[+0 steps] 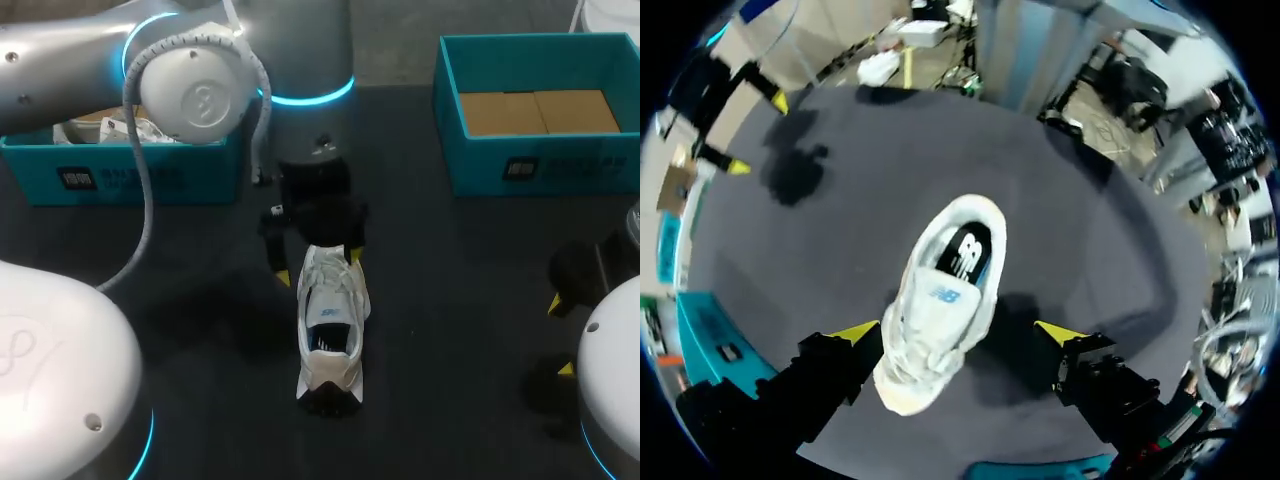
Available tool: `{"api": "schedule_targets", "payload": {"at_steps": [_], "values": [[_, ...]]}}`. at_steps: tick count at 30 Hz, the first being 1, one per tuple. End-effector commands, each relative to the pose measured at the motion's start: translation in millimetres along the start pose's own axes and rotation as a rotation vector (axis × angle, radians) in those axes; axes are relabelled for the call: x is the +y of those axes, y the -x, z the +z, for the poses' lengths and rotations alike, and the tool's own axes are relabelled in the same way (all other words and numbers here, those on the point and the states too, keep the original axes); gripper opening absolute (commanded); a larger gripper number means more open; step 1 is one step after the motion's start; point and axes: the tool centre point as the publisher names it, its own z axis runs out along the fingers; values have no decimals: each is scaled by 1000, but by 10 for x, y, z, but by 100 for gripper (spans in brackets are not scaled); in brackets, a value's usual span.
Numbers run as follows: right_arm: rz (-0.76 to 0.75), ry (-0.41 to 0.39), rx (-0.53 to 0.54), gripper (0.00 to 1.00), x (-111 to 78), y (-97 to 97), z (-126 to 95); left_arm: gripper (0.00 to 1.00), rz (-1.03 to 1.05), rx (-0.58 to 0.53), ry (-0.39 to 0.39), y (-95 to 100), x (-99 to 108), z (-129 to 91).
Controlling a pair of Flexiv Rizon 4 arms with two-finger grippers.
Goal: Take the shoe out of the shoebox, open the shoe tongue, remove and reinsert the insole, then place the shoe into the shoebox
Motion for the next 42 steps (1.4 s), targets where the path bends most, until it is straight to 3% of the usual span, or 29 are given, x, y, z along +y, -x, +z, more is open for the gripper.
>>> {"api": "schedule_targets", "payload": {"at_steps": [1,10,12,21,27,42], "values": [[0,-1,-3,100,-6,-17,4,100,-167,3,203,-5,-125,-12],[0,-1,-3,100,-6,-17,4,100,-167,3,203,-5,-125,-12],[0,-1,-3,100,-6,-17,4,100,-209,14,153,-26,-173,7],[0,-1,-3,100,-6,-17,4,100,-477,33,39,-253,-409,-112],[0,-1,-3,100,-6,-17,4,100,-773,101,30,-288,-613,-98],[0,-1,-3,100,-6,-17,4,100,-773,101,30,-288,-613,-98]]}}
